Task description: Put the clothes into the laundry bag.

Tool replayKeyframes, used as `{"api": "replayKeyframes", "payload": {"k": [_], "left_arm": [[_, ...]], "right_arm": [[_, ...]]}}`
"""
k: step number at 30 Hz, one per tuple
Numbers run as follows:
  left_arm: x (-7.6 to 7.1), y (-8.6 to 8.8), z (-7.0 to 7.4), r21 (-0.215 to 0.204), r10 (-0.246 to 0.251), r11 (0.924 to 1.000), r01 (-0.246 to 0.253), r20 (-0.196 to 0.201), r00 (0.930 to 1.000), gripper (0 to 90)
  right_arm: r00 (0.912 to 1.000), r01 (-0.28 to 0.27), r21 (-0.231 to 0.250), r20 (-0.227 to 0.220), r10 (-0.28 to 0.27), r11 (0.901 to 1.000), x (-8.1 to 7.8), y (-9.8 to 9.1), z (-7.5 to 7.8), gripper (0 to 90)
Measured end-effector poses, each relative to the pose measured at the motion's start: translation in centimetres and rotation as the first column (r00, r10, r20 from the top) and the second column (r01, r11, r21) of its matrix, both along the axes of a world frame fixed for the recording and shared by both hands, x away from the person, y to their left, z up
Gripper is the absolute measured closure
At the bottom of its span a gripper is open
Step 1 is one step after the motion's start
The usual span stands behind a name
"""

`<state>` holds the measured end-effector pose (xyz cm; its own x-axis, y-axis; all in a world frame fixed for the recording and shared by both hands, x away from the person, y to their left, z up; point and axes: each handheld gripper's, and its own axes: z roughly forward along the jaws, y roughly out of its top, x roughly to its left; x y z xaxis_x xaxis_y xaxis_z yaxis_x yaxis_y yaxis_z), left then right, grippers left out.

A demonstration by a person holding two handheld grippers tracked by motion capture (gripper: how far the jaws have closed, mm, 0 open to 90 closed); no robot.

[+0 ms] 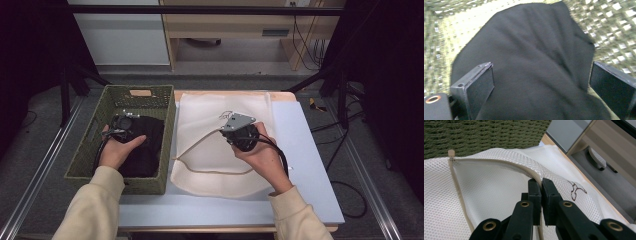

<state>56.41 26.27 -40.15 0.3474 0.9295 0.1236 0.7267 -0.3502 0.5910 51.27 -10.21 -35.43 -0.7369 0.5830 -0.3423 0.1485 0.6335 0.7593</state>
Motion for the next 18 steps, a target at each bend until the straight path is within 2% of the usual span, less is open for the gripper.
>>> {"api": "replayKeyframes", "payload": {"k": [2, 4, 5, 7, 8, 9, 10, 11, 15, 18], "left_arm": [[0.1, 0.4, -0.3, 0.007, 0.015, 0.9999, -0.015, -0.001, 0.9999, 5.9], [0.1, 1.5, -0.9, 0.038, 0.062, 0.9974, -0.061, -0.006, 0.9981, 4.4], [0.2, 1.9, -1.1, 0.032, 0.077, 0.9966, -0.076, -0.019, 0.9969, 3.3], [0.3, 2.6, -1.6, -0.008, 0.095, 0.9954, -0.095, -0.036, 0.9948, 2.0], [0.3, 2.7, -1.8, -0.031, 0.093, 0.9951, -0.094, -0.05, 0.9944, 2.0], [0.3, 2.7, -1.8, -0.031, 0.093, 0.9951, -0.094, -0.05, 0.9944, 1.9], [0.4, 2.8, -2.2, -0.066, 0.087, 0.9936, -0.092, -0.073, 0.9935, 1.2], [0.4, 2.7, -2.3, -0.075, 0.081, 0.9933, -0.088, -0.085, 0.993, 0.8], [0.5, 2.2, -2.5, -0.087, 0.06, 0.9938, -0.07, -0.107, 0.9924, 1.4], [0.4, 1.7, -2.6, -0.081, 0.031, 0.9959, -0.041, -0.119, 0.9924, 3.2]], "right_arm": [[1.0, 0.0, -0.002, -0.002, 0.0, 1.0, 0.0, 0.1, 0.0, 86.2], [1.0, 0.0, -0.004, -0.004, 0.0, 1.0, -0.1, 0.1, -0.1, 86.1], [1.0, 0.0, -0.004, -0.004, 0.0, 1.0, -0.1, 0.1, -0.1, 86.1], [1.0, 0.0, -0.003, -0.005, 0.0, 1.0, -0.1, 0.1, 0.0, 86.0], [1.0, -0.001, -0.003, -0.005, 0.001, 1.0, -0.1, 0.1, 0.0, 86.1], [1.0, -0.002, -0.001, -0.004, 0.002, 1.0, -0.1, 0.1, 0.0, 86.1], [1.0, -0.003, -0.001, -0.004, 0.003, 1.0, -0.1, 0.0, 0.0, 86.0], [1.0, -0.003, -0.001, -0.004, 0.003, 1.0, -0.1, 0.0, 0.0, 86.1], [1.0, 0.001, 0.006, -0.006, -0.001, 1.0, -0.1, -0.1, 0.1, 86.0], [1.0, 0.0, 0.004, -0.006, 0.0, 1.0, -0.1, -0.1, 0.1, 86.0]]}}
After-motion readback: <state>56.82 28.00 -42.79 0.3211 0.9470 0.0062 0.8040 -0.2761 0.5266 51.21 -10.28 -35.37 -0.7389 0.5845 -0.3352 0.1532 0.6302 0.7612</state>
